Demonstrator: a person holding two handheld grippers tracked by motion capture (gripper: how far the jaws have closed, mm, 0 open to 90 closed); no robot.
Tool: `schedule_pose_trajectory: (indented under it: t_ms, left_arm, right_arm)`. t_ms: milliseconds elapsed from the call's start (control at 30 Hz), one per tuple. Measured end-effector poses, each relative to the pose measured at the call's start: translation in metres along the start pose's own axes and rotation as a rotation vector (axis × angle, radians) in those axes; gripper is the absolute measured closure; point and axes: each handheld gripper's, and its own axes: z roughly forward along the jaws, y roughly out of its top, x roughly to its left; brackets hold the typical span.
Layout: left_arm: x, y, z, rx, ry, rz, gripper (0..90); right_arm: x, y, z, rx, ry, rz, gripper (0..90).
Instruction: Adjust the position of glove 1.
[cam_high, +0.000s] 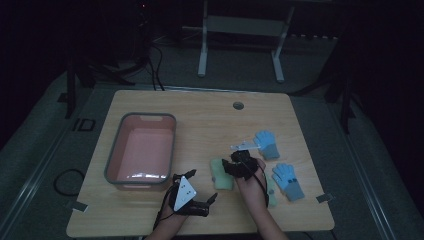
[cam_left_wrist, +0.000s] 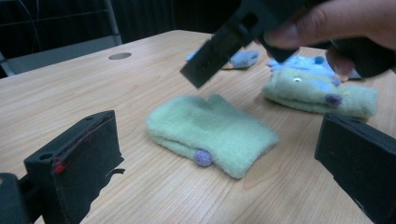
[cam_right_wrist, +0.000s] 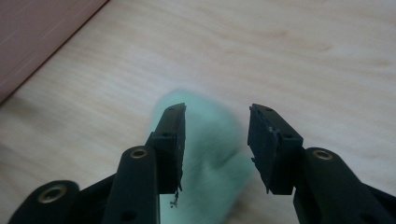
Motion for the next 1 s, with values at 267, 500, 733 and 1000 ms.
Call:
schedule_pose_trajectory:
  t_ms: [267,500,733,1000]
  left_arm:
    - [0.001,0.0,-0.001,-0.008,0.005,-0.017,0.4]
    - [0.0,0.0,0.0,0.0,0.012,-0.012,0.4]
    - [0.0,0.0,0.0,0.003,0.015,-0.003,0.4]
    - [-0.001,0.0,0.0,0.003,0.016,0.001,0.4]
  right_arm:
    - [-0.036,0.001,-0.017,0.009,-0.01,-0.077,53.7]
    - [-0.06,-0.02,-0.049,-0.002,-0.019,-0.129,52.5]
    - [-0.079,-0.053,-0.078,0.031,-0.007,-0.103,53.4]
    - [-0.073,-0.08,-0.077,0.045,0.01,-0.094,57.6]
